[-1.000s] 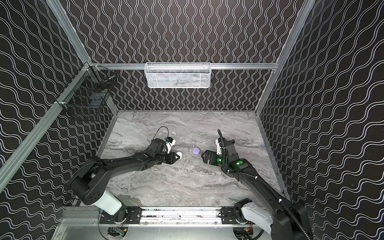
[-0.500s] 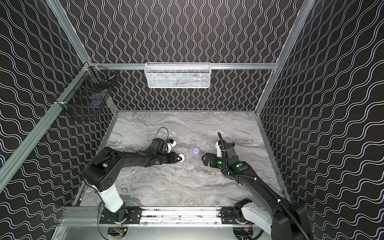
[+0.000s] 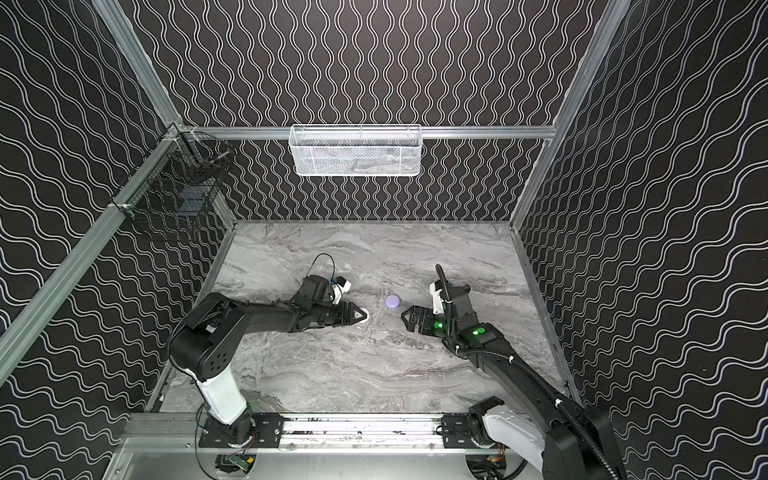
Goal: Insert the wireless bluetooth earbuds into the charging case
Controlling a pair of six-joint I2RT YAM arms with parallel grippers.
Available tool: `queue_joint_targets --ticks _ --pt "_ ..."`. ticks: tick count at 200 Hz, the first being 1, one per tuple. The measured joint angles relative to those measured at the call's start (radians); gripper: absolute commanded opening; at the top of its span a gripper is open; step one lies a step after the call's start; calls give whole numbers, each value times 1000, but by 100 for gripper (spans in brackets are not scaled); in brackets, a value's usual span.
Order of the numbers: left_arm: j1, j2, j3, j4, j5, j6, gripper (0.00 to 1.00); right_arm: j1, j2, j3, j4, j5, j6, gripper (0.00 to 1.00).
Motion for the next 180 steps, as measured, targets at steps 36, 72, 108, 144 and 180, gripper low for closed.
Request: queue_joint_targets --ticks 36,72,108,144,180 --pt "2 -28 -8 -11 -27 7 86 -2 -16 1 -3 12 0 100" --pt "6 -84 -29 -64 -80 26 94 -14 -48 8 -27 57 0 100" --pt "10 -195 -72 -129 -149 44 99 -76 -61 33 -47 110 -1 100" --pt "13 -382 -114 -192 -254 69 99 -199 -58 44 -45 131 -13 100" --pt "21 -594 -151 -212 -366 79 99 -337 -64 31 -8 119 -11 100"
